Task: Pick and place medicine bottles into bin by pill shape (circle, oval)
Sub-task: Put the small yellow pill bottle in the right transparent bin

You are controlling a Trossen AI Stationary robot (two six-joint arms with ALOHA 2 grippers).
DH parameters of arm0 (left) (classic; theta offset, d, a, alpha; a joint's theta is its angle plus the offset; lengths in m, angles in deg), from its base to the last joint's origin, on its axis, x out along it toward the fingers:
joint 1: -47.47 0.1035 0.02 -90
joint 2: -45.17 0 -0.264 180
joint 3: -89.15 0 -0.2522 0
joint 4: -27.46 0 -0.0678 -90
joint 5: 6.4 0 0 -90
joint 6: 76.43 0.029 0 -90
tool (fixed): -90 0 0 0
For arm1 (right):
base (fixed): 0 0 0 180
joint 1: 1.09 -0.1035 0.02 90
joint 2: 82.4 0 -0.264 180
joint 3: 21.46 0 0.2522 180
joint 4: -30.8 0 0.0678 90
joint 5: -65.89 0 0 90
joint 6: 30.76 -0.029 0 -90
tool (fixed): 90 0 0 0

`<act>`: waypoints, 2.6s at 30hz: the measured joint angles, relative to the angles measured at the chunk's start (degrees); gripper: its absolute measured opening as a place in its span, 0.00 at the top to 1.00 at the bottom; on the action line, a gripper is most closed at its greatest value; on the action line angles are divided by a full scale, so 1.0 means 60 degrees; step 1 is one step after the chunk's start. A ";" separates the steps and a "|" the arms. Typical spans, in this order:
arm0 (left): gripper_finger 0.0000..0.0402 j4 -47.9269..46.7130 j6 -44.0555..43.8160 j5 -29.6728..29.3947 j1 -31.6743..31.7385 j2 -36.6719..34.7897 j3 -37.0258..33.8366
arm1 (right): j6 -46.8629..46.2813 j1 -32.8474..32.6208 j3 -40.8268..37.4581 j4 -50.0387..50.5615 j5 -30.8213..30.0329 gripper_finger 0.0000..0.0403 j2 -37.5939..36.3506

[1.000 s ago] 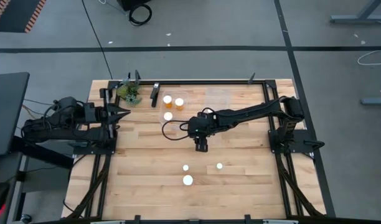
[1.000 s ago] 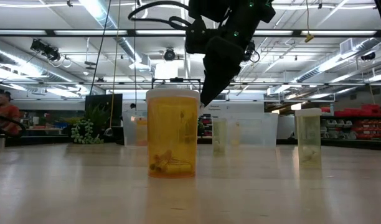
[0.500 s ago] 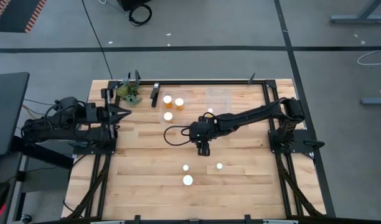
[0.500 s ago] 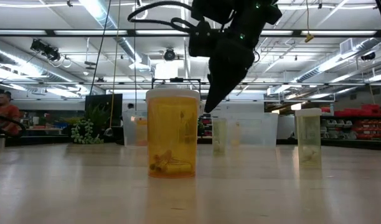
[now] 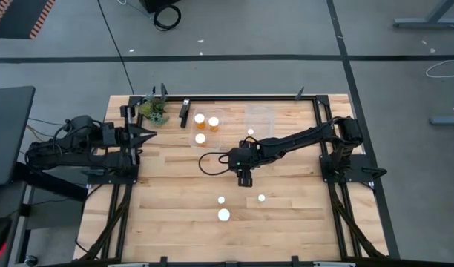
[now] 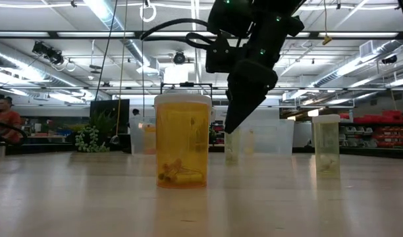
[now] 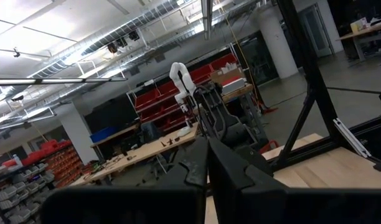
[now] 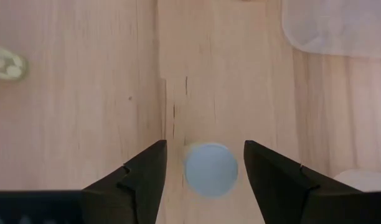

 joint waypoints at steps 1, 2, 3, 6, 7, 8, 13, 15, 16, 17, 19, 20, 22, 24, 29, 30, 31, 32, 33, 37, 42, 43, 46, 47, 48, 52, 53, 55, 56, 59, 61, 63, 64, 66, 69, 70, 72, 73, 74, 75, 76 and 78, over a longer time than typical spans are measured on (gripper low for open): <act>0.95 0.0000 0.0000 0.0000 -0.0002 0.0000 0.0000 | -0.0034 0.0000 -0.0028 -0.0023 0.0018 0.45 0.0000; 0.95 0.0000 0.0000 0.0003 -0.0002 0.0000 0.0000 | -0.0084 0.0000 -0.0031 -0.0028 0.0018 0.45 0.0000; 0.95 0.0000 0.0000 0.0000 -0.0002 0.0000 0.0000 | -0.0123 0.0000 -0.0031 -0.0070 0.0018 0.45 0.0000; 0.93 0.0000 0.0001 0.0000 -0.0002 0.0000 0.0000 | -0.0149 0.0000 -0.0031 -0.0084 0.0018 0.47 0.0000; 0.93 0.0000 0.0004 0.0000 0.0000 0.0000 0.0000 | -0.0151 0.0000 -0.0031 -0.0088 0.0018 0.48 0.0000; 0.93 0.0000 0.0001 0.0000 0.0000 0.0000 0.0000 | -0.0156 0.0000 -0.0031 -0.0084 0.0018 0.49 0.0000; 0.93 0.0000 0.0001 0.0000 0.0000 0.0000 0.0000 | -0.0160 0.0000 -0.0031 -0.0057 0.0018 0.58 0.0000; 0.94 -0.0004 0.0004 0.0000 -0.0002 0.0000 0.0000 | -0.0160 0.0000 -0.0031 -0.0024 0.0018 0.61 0.0000; 0.94 -0.0004 0.0002 0.0000 -0.0002 0.0000 0.0000 | -0.0160 0.0000 -0.0031 -0.0026 0.0018 0.63 0.0000; 0.95 -0.0002 0.0000 0.0000 -0.0002 0.0000 0.0000 | -0.0160 0.0000 -0.0031 -0.0030 0.0018 0.64 0.0000; 0.95 -0.0004 0.0000 0.0000 -0.0002 0.0000 0.0000 | -0.0160 0.0000 -0.0031 -0.0027 0.0018 0.66 0.0000; 0.95 -0.0004 0.0001 0.0000 -0.0002 0.0000 0.0000 | -0.0160 0.0000 -0.0031 -0.0026 0.0018 0.67 -0.0004; 0.94 -0.0004 0.0002 0.0000 -0.0002 0.0000 0.0000 | -0.0160 0.0000 -0.0031 -0.0023 0.0018 0.67 -0.0004; 0.93 -0.0005 0.0004 0.0000 -0.0002 0.0000 0.0000 | -0.0156 0.0038 0.0012 0.0032 0.0018 0.67 -0.0004; 0.92 -0.0015 0.0004 0.0000 -0.0002 0.0000 0.0000 | -0.0142 0.0130 0.0460 0.0486 0.0018 0.65 -0.0004; 0.92 -0.0015 0.0004 0.0000 -0.0002 0.0000 0.0000 | -0.0130 0.0135 0.0571 0.0653 0.0015 0.65 -0.0004; 0.92 -0.0018 0.0004 0.0000 -0.0002 0.0000 0.0000 | -0.0130 0.0137 0.0692 0.0832 0.0015 0.65 -0.0004; 0.93 -0.0032 0.0004 0.0000 -0.0002 0.0000 0.0000 | -0.0119 0.0159 0.0815 0.0981 0.0018 0.65 -0.0004; 0.93 -0.0054 0.0004 0.0000 -0.0002 0.0000 0.0000 | -0.0091 0.0180 0.0947 0.1143 0.0018 0.65 -0.0004; 0.94 -0.0106 0.0004 0.0000 0.0001 0.0000 0.0000 | 0.0028 0.0239 0.1496 0.1765 -0.0015 0.66 -0.0004; 0.93 -0.0106 0.0004 0.0000 0.0000 0.0000 0.0000 | 0.0281 0.0419 0.2139 0.2268 -0.0055 0.65 -0.0004; 0.92 -0.0106 0.0004 0.0000 -0.0002 0.0000 0.0000 | 0.0349 0.0476 0.2239 0.2368 -0.0055 0.65 -0.0004; 0.92 -0.0109 0.0004 0.0000 0.0000 0.0000 0.0000 | 0.0566 0.0717 0.2580 0.2847 -0.0057 0.65 -0.0004; 0.92 -0.0109 0.0004 0.0000 -0.0002 0.0000 0.0000 | 0.0594 0.0816 0.2674 0.2913 -0.0058 0.65 -0.0007; 0.92 -0.0109 0.0004 0.0000 -0.0001 0.0000 0.0000 | 0.0624 0.0928 0.2717 0.2921 -0.0056 0.65 -0.0015; 0.93 -0.0110 0.0007 0.0000 0.0001 0.0000 0.0000 | 0.0839 0.1425 0.2836 0.3080 -0.0058 0.65 -0.0015; 0.93 -0.0113 0.0007 0.0000 0.0001 0.0000 0.0000 | 0.0846 0.1571 0.2843 0.3063 -0.0058 0.65 -0.0015; 0.94 -0.0122 0.0007 0.0000 0.0005 0.0000 0.0000 | 0.0846 0.1882 0.2843 0.3087 -0.0058 0.65 -0.0015; 0.94 -0.0125 0.0007 0.0000 0.0005 0.0000 0.0000 | 0.0846 0.2031 0.2843 0.3080 -0.0058 0.65 -0.0015; 0.93 -0.0164 0.0036 0.0000 0.0009 0.0000 0.0000 | 0.0846 0.2433 0.2843 0.3071 -0.0060 0.65 -0.0024; 0.92 -0.0164 0.0091 -0.0004 0.0009 0.0000 0.0000 | 0.0851 0.2672 0.2843 0.3077 -0.0058 0.65 -0.0088; 0.91 -0.0163 0.0091 -0.0004 0.0009 0.0000 0.0004 | 0.0882 0.2903 0.2843 0.3076 -0.0055 0.65 -0.0187; 0.91 -0.0173 0.0091 -0.0004 0.0009 0.0000 0.0004 | 0.0882 0.3015 0.2843 0.3090 -0.0058 0.65 -0.0228; 0.91 -0.0184 0.0091 -0.0004 0.0009 0.0000 0.0004 | 0.0873 0.3214 0.2843 0.3034 -0.0041 0.65 -0.0365; 0.92 -0.0216 0.0091 -0.0004 0.0009 0.0000 0.0004 | 0.0909 0.3445 0.2843 0.3068 -0.0033 0.65 -0.0568; 0.92 -0.0229 0.0091 -0.0004 0.0009 0.0000 0.0004 | 0.0915 0.3501 0.2843 0.3068 -0.0030 0.65 -0.0633; 0.93 -0.0229 0.0088 -0.0004 0.0009 0.0000 0.0004 | 0.0919 0.3660 0.2836 0.3136 0.0030 0.65 -0.0787; 0.93 -0.0223 0.0090 -0.0004 0.0009 0.0000 0.0004 | 0.0919 0.3735 0.2836 0.3122 0.0033 0.65 -0.0876; 0.93 -0.0224 0.0087 -0.0004 0.0009 0.0000 0.0004 | 0.0919 0.3837 0.2836 0.3129 0.0027 0.65 -0.0957; 0.94 -0.0226 0.0087 -0.0004 0.0009 0.0000 0.0004 | 0.0918 0.3910 0.2836 0.3148 0.0010 0.65 -0.1003; 0.94 -0.0222 0.0087 -0.0004 0.0009 0.0000 0.0004 | 0.0915 0.3997 0.2836 0.3133 0.0011 0.65 -0.1058; 0.93 -0.0225 0.0087 -0.0004 0.0009 0.0000 0.0004 | 0.0872 0.4188 0.2836 0.3209 -0.0007 0.65 -0.1128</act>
